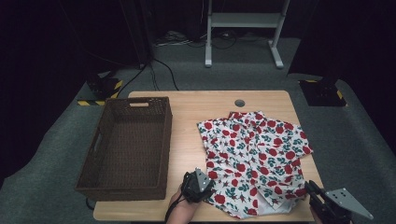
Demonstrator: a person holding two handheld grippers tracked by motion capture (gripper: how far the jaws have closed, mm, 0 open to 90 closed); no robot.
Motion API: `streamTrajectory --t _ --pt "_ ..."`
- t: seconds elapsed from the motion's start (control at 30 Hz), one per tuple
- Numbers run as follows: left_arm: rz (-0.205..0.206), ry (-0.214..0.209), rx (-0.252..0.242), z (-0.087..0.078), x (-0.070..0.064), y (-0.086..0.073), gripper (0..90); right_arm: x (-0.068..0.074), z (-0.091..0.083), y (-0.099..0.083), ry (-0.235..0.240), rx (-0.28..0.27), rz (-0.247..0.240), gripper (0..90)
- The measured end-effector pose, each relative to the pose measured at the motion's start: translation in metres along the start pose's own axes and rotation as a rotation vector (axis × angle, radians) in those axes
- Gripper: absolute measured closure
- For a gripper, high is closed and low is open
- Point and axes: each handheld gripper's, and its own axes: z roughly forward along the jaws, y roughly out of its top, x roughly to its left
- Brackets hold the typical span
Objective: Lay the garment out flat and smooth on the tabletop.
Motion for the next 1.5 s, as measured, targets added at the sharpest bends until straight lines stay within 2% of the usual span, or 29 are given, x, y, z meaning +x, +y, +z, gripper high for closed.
streamTrajectory --t 0.23,0.43,0.57,0.73,0.8,0.87,0.93,0.97,1.17,1.27,1.4,1.5 --pt "-0.003 0.000 0.001 0.000 0.000 0.000 35.1 -0.008 0.010 -0.008 -0.010 0.043 0.011 77.3" --pt "-0.002 0.002 -0.002 0.000 0.000 0.000 35.1 -0.015 0.028 -0.024 -0.013 0.121 0.019 75.0" --pt "0.030 0.025 -0.006 -0.001 -0.004 -0.001 35.9 -0.019 0.039 -0.036 -0.010 0.183 0.026 70.4" --pt "0.026 0.026 -0.004 -0.001 -0.004 0.000 35.9 -0.019 0.049 -0.048 -0.003 0.250 0.040 65.0" --pt "0.030 0.045 -0.004 0.000 -0.005 0.001 35.9 -0.019 0.053 -0.049 -0.004 0.258 0.038 64.0" --pt "0.055 0.077 -0.008 0.002 -0.008 0.002 36.3 -0.019 0.055 -0.047 -0.007 0.261 0.034 64.0" --pt "0.098 0.107 -0.016 0.004 -0.010 0.003 38.6 -0.018 0.059 -0.045 -0.010 0.261 0.024 64.1" --pt "0.104 0.119 -0.016 0.006 -0.009 0.005 40.1 -0.019 0.062 -0.044 -0.006 0.262 0.022 64.1" --pt "0.096 0.174 0.035 0.025 0.011 0.019 40.7 -0.028 0.093 -0.028 0.009 0.260 -0.007 64.7" --pt "0.084 0.216 0.046 0.035 0.024 0.024 40.7 -0.030 0.113 -0.019 0.011 0.254 -0.012 64.8" --pt "0.047 0.242 0.054 0.044 0.037 0.029 40.3 -0.030 0.134 -0.008 0.017 0.252 -0.027 64.5" --pt "0.031 0.239 0.068 0.046 0.040 0.031 39.9 -0.028 0.140 -0.004 0.017 0.260 -0.035 63.3"
